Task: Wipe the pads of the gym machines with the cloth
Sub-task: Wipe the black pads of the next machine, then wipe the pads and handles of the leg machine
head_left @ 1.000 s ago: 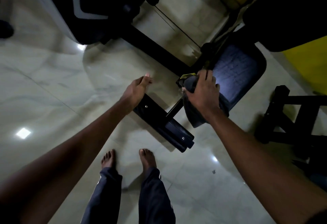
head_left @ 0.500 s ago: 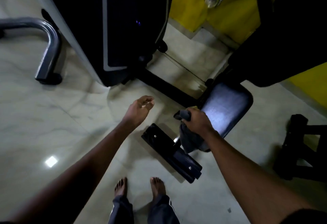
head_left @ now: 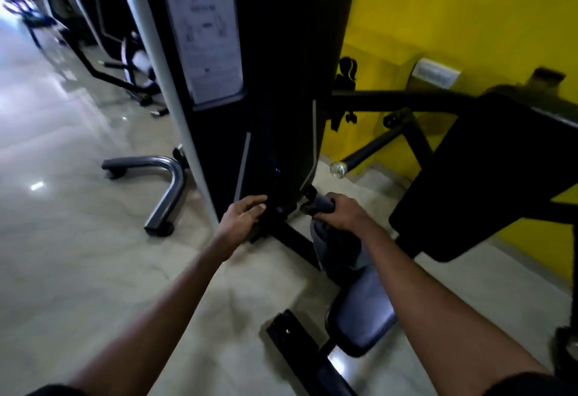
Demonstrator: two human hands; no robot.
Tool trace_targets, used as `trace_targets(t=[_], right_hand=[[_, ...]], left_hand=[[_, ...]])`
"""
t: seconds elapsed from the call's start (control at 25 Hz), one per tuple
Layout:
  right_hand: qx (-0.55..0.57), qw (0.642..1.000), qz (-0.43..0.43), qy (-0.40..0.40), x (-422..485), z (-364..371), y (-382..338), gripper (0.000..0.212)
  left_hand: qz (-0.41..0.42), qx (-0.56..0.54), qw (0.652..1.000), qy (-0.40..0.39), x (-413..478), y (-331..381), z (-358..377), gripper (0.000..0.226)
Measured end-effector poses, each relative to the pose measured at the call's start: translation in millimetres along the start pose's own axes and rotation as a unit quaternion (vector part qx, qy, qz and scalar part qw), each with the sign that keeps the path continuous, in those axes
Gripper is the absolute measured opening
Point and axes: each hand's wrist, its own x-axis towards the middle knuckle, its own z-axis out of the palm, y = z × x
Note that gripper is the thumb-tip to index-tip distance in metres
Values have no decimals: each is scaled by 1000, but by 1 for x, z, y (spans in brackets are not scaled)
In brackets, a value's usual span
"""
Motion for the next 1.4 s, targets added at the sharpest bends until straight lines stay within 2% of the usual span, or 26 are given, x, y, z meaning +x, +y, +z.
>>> trace_targets(t=[0.2, 0.4, 0.6, 0.8, 1.16, 1.4], right_hand=[[-23, 995, -89, -35, 2, -47, -93, 27], [-15, 985, -171, 13, 12, -89, -190, 29], [13, 973, -222, 55, 15, -102, -272, 33], [13, 970, -231, 80, 22, -96, -334, 31], [48, 972, -188, 135, 42, -17, -462, 26], [28, 974, -180, 132, 93, 55, -548, 40]], left_hand=[[37, 30, 995, 82, -29, 73, -70, 20], [66, 57, 979, 187, -61, 126, -153, 21], [90, 100, 958, 255, -76, 148, -242, 25], [128, 103, 949, 271, -76, 153, -324, 24], [146, 129, 948, 252, -56, 128, -491, 29], [144, 149, 950, 236, -4, 111, -589, 39]])
